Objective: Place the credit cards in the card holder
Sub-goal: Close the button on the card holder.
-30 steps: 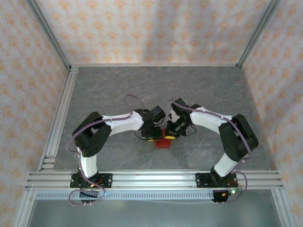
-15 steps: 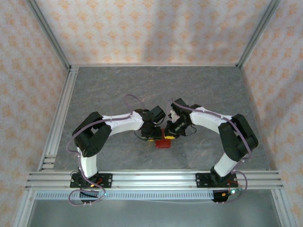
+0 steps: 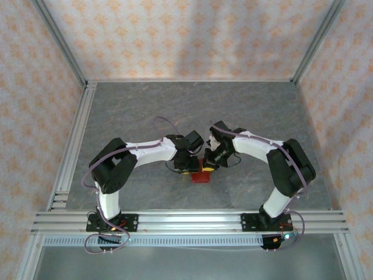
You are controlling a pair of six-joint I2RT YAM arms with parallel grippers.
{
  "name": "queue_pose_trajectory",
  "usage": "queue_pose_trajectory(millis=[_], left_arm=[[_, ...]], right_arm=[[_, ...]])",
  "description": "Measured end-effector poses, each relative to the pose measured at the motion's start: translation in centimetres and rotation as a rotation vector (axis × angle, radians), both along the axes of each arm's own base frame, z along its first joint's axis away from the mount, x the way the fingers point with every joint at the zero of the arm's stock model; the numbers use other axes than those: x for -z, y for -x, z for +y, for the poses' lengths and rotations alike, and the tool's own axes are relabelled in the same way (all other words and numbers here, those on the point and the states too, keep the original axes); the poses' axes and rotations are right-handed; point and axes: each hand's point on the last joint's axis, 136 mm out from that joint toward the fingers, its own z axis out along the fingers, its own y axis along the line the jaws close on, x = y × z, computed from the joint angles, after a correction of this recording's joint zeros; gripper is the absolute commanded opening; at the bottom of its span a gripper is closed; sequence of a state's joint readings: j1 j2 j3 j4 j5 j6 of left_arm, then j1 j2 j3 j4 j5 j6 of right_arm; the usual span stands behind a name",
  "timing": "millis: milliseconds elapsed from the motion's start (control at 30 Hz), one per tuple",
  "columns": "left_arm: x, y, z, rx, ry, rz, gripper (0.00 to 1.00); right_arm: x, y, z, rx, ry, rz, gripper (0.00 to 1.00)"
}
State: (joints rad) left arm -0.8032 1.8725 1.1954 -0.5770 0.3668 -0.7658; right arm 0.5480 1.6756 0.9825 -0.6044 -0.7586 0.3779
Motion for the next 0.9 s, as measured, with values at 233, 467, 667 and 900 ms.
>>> queue_pose_trajectory(millis=[233, 467, 667, 900], left_arm=[[0.0, 0.0, 0.0, 0.0, 0.0, 0.0, 0.37], [0.0, 0.0, 0.0, 0.0, 0.0, 0.0, 0.37], [0.03, -0.01, -0.01, 0.0, 0.001, -0.001, 0.37], [0.07, -0.03, -0.04, -0.003, 0.004, -0.002, 0.37]], right_arm=[[-0.17, -0.43, -0.19, 0.007, 0.013, -0.011, 0.0], [-0.12, -0.64, -0.38, 0.014, 0.017, -0.008, 0.0], [0.06, -0.62, -0.4, 0.014, 0.023, 0.002, 0.0], [0.34, -0.67, -0.35, 0.011, 0.027, 0.009, 0.0]])
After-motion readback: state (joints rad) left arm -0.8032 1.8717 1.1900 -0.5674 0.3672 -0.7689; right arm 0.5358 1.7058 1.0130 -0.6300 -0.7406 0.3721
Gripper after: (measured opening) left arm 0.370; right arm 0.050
